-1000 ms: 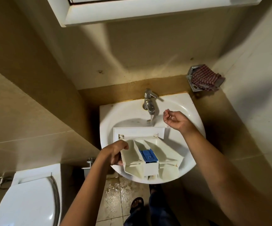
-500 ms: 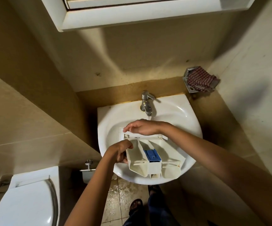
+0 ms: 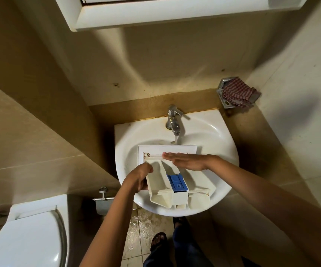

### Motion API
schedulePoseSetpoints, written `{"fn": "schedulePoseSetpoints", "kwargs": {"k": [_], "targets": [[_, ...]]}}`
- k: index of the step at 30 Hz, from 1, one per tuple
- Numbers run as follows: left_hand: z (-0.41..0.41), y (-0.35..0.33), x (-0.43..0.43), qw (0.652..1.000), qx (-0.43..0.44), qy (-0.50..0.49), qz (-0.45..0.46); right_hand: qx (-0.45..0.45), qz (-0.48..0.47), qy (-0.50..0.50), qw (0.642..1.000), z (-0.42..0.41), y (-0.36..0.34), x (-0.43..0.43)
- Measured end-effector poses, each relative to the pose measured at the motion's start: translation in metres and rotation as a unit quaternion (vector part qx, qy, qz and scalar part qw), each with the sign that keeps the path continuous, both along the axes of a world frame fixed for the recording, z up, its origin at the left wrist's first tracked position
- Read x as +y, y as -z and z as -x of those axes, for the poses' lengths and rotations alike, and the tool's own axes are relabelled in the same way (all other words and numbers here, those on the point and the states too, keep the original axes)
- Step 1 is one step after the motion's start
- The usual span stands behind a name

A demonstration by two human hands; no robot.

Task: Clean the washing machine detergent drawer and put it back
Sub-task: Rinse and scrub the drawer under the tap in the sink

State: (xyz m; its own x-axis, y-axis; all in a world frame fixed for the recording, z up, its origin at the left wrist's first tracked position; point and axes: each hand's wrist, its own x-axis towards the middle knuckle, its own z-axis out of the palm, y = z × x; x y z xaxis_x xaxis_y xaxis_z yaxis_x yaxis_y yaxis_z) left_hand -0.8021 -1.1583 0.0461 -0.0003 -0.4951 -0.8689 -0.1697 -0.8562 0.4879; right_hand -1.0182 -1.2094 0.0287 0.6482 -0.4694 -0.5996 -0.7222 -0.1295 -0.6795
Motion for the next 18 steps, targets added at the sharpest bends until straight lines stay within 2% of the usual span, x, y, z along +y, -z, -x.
{"fn": "schedulePoseSetpoints", "kwargs": {"k": [6,13,18], "targets": [[-0.008,0.006,0.006,0.999,-0.028,-0.030,0.011,0.063,0.029,0.099,0.993,0.015,0.008,0.012],[-0.005,0.003,0.008,0.997,-0.053,-0.046,0.028,0.103,0.077,0.085,0.988,-0.016,0.010,0.020],[0.002,-0.002,0.009,0.990,-0.105,-0.067,0.063,0.190,0.189,0.107,0.957,-0.017,0.017,0.026]]}}
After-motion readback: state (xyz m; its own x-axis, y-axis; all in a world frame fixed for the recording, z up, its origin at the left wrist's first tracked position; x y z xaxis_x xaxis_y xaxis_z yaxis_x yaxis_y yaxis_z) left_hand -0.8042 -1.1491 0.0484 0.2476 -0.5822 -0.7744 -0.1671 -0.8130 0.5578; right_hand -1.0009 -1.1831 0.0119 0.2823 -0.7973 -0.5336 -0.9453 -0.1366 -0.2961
